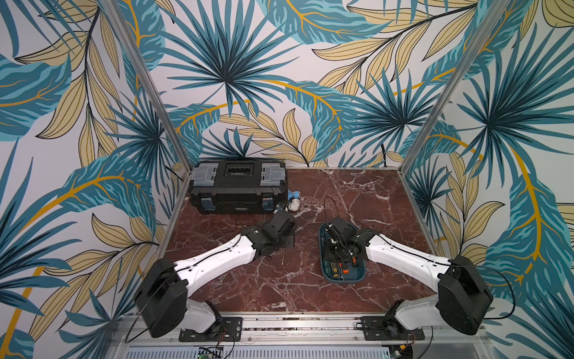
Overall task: Put the screwdriver on the desktop into the storage box
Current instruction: Move the storage box to the center of the board.
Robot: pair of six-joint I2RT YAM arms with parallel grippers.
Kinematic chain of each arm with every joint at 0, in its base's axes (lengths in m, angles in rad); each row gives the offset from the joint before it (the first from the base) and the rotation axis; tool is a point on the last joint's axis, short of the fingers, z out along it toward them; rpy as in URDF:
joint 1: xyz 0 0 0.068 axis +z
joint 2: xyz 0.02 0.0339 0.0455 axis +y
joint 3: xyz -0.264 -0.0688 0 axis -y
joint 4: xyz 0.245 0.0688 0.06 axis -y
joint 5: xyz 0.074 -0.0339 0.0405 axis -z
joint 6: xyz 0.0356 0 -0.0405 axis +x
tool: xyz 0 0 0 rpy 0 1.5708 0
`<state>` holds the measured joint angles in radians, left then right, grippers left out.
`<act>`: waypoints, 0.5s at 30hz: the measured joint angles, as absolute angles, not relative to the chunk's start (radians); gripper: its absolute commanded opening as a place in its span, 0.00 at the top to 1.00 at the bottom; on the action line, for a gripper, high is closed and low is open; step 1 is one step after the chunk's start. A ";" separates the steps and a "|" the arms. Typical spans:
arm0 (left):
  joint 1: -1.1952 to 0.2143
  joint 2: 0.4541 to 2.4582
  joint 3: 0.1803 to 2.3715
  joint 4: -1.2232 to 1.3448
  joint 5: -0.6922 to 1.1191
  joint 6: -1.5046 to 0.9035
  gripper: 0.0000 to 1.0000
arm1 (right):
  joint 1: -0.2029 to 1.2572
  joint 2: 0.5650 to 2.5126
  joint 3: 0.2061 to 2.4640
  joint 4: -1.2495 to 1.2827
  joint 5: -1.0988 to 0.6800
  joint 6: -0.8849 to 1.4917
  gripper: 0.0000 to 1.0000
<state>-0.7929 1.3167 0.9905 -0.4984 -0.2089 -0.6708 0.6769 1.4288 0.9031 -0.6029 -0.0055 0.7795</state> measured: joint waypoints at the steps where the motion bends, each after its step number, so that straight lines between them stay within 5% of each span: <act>1: -0.789 1.259 0.985 -0.507 -0.210 -0.675 1.00 | 0.677 1.428 0.904 -0.603 -0.007 0.775 0.47; 11: -0.778 1.009 0.953 -0.540 -0.186 -0.723 1.00 | 0.708 1.510 0.983 -0.580 -0.031 0.766 0.47; 15: -0.778 0.987 0.942 -0.552 -0.179 -0.734 1.00 | 0.719 1.546 0.995 -0.577 -0.031 0.759 0.63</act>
<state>-0.7776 0.9871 0.9424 -0.5522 -0.1787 -0.7338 0.7185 1.5463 0.9951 -0.5774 -0.0311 0.7589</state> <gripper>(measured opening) 0.178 0.441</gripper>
